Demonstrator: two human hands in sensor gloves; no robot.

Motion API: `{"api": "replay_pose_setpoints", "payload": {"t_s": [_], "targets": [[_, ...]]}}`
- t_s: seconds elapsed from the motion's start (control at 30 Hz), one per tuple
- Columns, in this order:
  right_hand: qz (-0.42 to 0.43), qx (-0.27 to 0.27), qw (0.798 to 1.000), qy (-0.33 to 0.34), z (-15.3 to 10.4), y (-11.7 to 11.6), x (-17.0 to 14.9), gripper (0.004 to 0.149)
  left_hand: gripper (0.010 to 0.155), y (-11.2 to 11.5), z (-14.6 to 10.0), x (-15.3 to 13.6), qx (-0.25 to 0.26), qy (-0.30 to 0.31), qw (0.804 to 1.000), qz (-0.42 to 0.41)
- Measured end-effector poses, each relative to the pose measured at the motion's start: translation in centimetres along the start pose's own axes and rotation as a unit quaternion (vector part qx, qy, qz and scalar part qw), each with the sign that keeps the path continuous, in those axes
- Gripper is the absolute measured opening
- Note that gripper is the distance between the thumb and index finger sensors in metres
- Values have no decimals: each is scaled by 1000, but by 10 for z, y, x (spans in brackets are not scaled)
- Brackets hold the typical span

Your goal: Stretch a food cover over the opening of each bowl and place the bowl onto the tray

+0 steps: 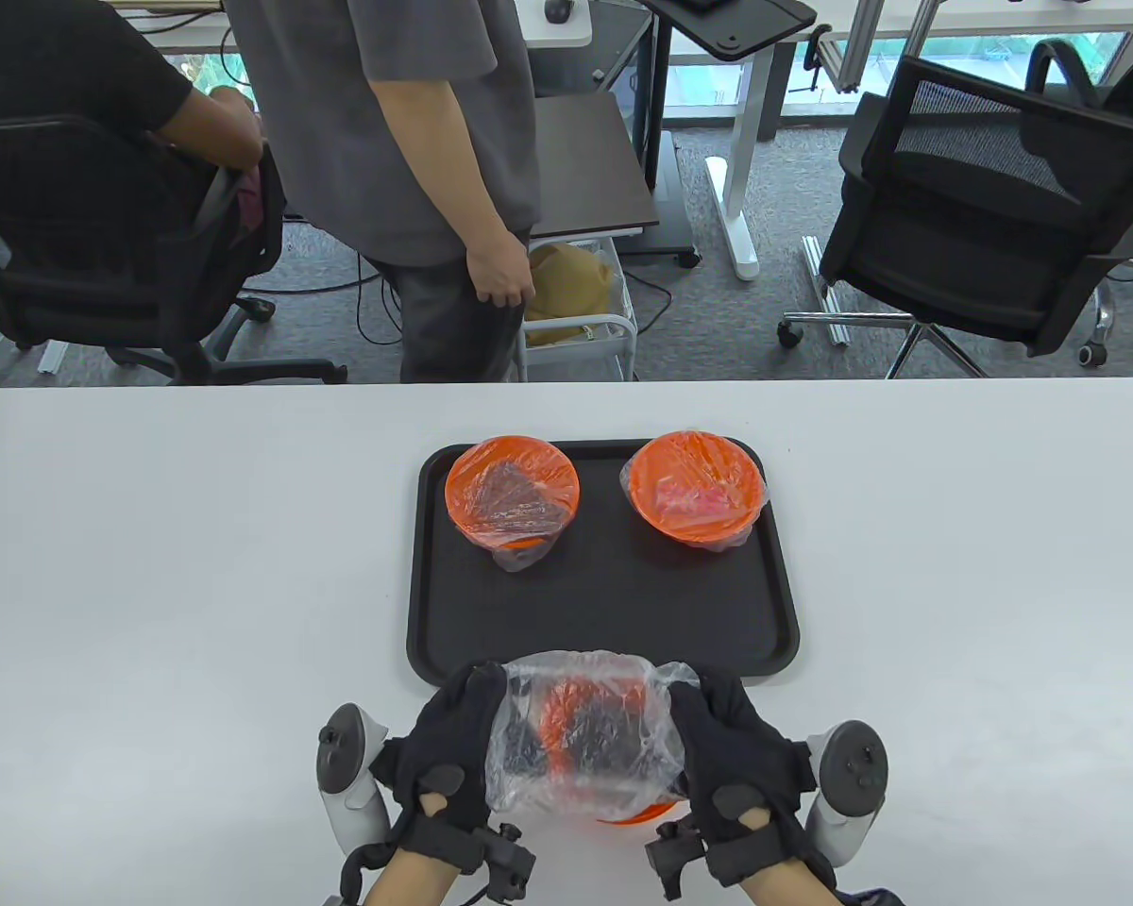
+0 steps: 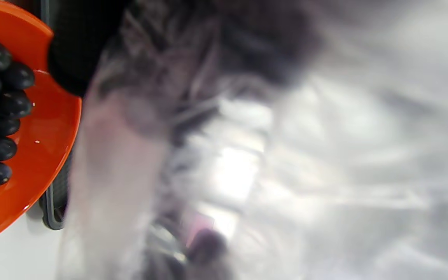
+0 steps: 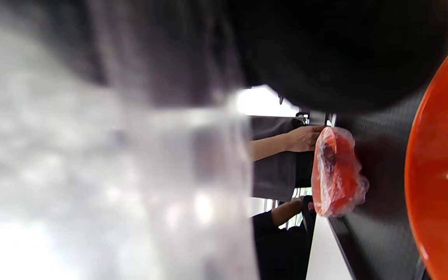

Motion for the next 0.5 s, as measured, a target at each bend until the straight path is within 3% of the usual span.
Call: {"api": "replay_pose_setpoints", "payload": {"t_s": [0.3, 0.37, 0.5], "targets": [[-93, -27, 995, -23, -8, 11, 0, 42, 46, -16, -4, 8, 41, 42, 996, -69], [-109, -27, 993, -31, -9, 14, -2, 42, 46, -21, -7, 8, 67, 35, 996, -53], [-146, -30, 988, -44, -13, 20, -6, 42, 47, -22, -13, 2, 103, -7, 993, 63]]}}
Point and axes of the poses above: the tracker on the back of each hand, its own x axis roughly to the thumb side, its own z axis roughly from the wrist to the fingertips, y = z × x, the point moved 5 cm from there along z, roughly from the wrist to the fingertips, and after that the axes turned 12 degrees about -z, right-handed, at the moved point
